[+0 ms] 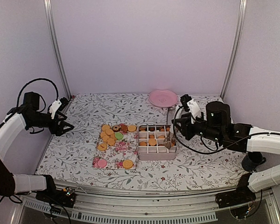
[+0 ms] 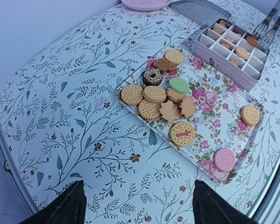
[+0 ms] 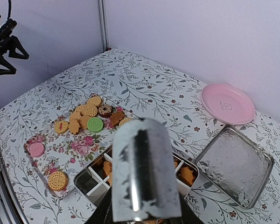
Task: Pack the cookies
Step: Adjust the fake cookies in the empty pocket of the box.
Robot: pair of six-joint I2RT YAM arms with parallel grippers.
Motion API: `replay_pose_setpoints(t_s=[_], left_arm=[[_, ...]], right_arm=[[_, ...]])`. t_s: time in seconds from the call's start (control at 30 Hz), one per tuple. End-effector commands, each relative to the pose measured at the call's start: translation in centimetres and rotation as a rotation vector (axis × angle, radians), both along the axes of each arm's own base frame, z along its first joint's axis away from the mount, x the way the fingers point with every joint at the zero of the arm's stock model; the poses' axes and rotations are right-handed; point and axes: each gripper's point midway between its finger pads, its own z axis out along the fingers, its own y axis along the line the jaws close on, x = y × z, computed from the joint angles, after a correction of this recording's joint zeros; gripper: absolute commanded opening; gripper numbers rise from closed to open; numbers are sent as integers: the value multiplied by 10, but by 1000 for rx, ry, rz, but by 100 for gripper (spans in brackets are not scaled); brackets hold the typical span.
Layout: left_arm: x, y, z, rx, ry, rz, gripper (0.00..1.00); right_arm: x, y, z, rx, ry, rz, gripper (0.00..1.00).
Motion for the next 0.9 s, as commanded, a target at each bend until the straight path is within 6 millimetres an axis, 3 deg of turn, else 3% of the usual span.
replay_pose_setpoints(t_s=[0.0,0.57,0.87], left_arm=[[0,1,6,-11,-13,4,79],[0,1,5,-3,-17,4,79],[0,1,6,-8,-16,4,79]], right_arm=[[1,-2,4,10,-14,-4,33],[5,4,-10,-21,8,0,32],[8,-6,31,3,-89,-34,28]])
